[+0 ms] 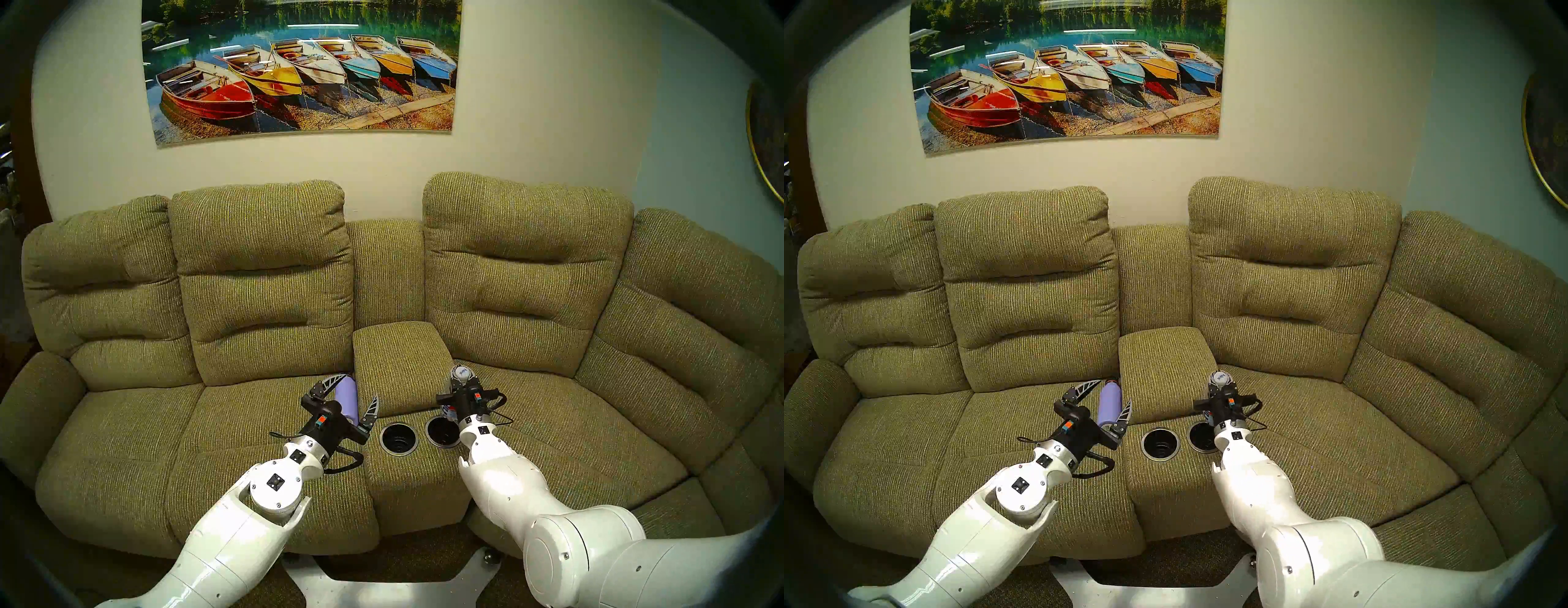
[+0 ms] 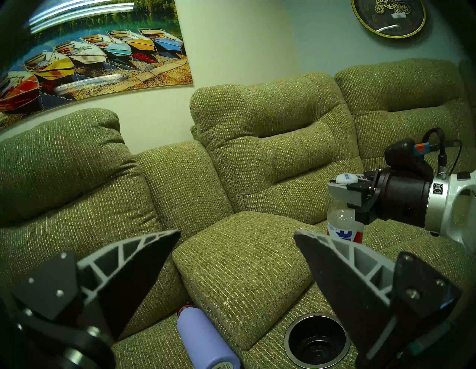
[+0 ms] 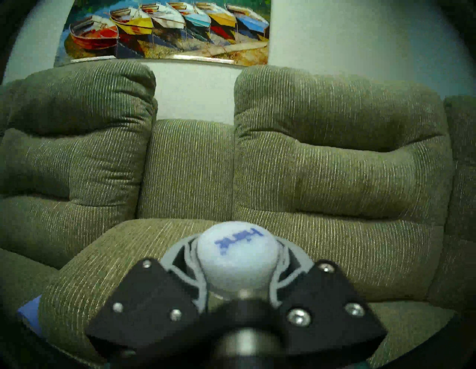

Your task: Take bottles out of cup holder

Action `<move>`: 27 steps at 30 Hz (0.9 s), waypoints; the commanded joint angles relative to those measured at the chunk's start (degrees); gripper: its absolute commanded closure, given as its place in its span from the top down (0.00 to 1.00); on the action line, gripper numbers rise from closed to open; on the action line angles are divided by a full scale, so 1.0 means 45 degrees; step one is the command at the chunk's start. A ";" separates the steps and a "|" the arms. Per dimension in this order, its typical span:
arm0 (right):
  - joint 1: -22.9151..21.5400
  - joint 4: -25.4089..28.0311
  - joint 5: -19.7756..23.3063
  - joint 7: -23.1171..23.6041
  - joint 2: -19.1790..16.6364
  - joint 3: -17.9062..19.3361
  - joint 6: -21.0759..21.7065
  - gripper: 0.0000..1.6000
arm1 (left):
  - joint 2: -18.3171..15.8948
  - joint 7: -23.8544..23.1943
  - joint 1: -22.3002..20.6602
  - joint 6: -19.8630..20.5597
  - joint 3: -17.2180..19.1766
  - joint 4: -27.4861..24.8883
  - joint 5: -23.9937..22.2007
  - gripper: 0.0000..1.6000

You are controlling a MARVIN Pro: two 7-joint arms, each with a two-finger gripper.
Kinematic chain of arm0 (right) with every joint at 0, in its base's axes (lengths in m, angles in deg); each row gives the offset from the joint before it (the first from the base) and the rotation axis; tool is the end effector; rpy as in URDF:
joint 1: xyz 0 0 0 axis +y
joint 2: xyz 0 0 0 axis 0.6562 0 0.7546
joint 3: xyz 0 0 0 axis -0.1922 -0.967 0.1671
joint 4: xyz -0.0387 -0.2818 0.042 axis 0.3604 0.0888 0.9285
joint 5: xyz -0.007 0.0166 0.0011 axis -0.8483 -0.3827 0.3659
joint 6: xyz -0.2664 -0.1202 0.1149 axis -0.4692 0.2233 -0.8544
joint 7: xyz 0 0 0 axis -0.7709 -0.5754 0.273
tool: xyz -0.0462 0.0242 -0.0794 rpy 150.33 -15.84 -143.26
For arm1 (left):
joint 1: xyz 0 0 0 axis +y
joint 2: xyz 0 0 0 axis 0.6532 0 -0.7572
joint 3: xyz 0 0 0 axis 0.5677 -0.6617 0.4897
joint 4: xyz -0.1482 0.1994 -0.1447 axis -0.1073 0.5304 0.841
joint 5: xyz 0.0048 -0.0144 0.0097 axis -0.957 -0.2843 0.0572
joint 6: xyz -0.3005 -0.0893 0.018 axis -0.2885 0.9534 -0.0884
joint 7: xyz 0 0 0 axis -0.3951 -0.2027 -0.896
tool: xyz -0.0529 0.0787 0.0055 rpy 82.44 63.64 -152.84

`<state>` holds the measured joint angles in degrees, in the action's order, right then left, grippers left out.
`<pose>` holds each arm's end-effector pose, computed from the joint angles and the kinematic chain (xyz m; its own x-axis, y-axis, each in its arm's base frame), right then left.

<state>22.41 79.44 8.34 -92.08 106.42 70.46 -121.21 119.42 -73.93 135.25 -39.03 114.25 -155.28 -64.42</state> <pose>0.4767 0.0199 -0.4425 -0.1255 0.1064 0.9864 0.0416 -0.9928 0.1124 0.3646 -0.0407 -0.3800 -0.0884 -0.2304 0.9691 -0.4192 -0.8739 -0.2460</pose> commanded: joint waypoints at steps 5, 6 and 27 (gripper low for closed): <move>0.0824 0.2103 -0.0148 -0.0557 -0.0219 0.0138 -0.0431 0.00 | 0.0010 -0.0012 -0.0068 -0.0088 -0.0010 -0.0188 0.0023 1.00; 0.0930 0.2274 -0.0156 -0.0604 -0.0247 0.0172 -0.0370 0.00 | 0.0010 -0.0012 -0.0067 -0.0088 -0.0010 -0.0188 0.0023 1.00; 0.2709 0.5636 -0.0155 -0.0744 -0.0254 0.0994 0.3305 0.00 | -0.0003 -0.0010 -0.0050 -0.0103 -0.0009 -0.0220 0.0033 1.00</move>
<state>33.18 98.74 6.47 -97.20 104.39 74.81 -111.27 119.43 -73.93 135.23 -39.04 114.25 -155.23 -64.42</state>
